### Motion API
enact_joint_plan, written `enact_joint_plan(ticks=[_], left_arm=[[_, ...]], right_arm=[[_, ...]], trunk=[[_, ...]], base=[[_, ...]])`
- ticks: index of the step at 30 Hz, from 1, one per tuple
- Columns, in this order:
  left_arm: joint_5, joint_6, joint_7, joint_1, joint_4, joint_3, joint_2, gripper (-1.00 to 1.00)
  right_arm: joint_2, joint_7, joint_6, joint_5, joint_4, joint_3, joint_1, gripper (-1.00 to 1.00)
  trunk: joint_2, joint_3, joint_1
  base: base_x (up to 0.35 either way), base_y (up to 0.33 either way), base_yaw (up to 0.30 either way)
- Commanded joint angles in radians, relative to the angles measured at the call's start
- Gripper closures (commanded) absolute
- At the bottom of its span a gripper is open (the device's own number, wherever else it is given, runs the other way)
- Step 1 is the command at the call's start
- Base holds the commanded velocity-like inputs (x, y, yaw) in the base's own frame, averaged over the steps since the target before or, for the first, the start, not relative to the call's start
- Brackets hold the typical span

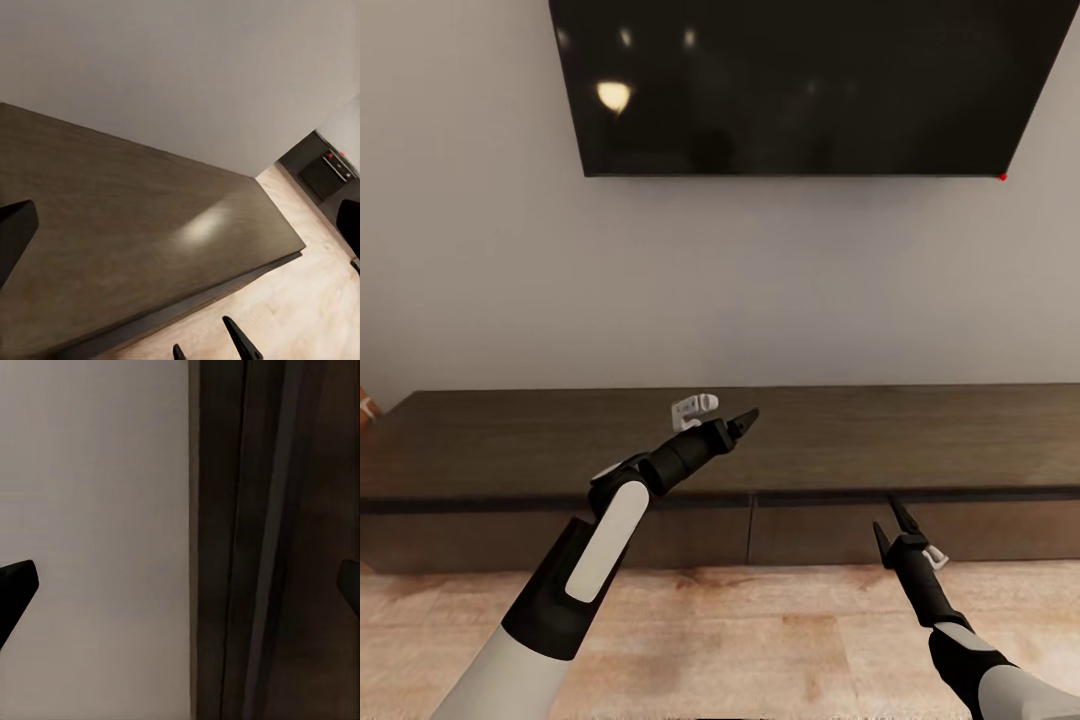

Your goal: Place each of the two pumpkins and all three candles from the living room inside a cabinet in the living room (use any cabinet), then make sure every cabinet is closed, and position the cauldron so it is next to a table in the living room.

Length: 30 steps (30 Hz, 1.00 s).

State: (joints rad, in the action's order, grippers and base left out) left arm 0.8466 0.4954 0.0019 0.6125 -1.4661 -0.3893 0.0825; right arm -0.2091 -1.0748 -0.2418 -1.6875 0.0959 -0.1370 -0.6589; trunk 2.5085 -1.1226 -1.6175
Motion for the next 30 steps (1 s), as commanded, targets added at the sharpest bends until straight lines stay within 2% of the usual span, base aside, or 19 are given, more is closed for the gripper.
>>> enact_joint_plan(ticks=[1, 3, 26, 30], left_arm=[[0.005, 0.005, 0.000, 0.001, 0.000, 0.001, 0.000, -1.00], [0.005, 0.005, 0.000, 0.001, 0.000, 0.000, 0.000, -1.00], [0.006, 0.004, 0.002, 0.001, 0.000, 0.001, 0.000, -1.00], [0.006, 0.005, 0.001, 0.001, 0.000, 0.003, 0.000, -1.00]], right_arm=[[-0.001, -0.005, -0.009, -0.011, -0.001, -0.007, -0.001, -1.00], [0.000, -0.012, -0.009, -0.011, -0.001, -0.007, -0.001, -1.00], [0.000, -0.003, -0.008, -0.011, -0.001, -0.010, -0.001, -1.00], [0.000, 0.008, -0.008, -0.011, -0.002, -0.010, -0.001, -1.00]], trunk=[[0.001, -0.005, 0.000], [0.001, -0.013, -0.001], [0.001, -0.013, -0.001], [0.001, -0.013, -0.001]], base=[[0.000, 0.000, 0.000], [0.000, 0.000, 0.000], [0.000, 0.000, 0.000], [0.153, 0.000, 0.000]])
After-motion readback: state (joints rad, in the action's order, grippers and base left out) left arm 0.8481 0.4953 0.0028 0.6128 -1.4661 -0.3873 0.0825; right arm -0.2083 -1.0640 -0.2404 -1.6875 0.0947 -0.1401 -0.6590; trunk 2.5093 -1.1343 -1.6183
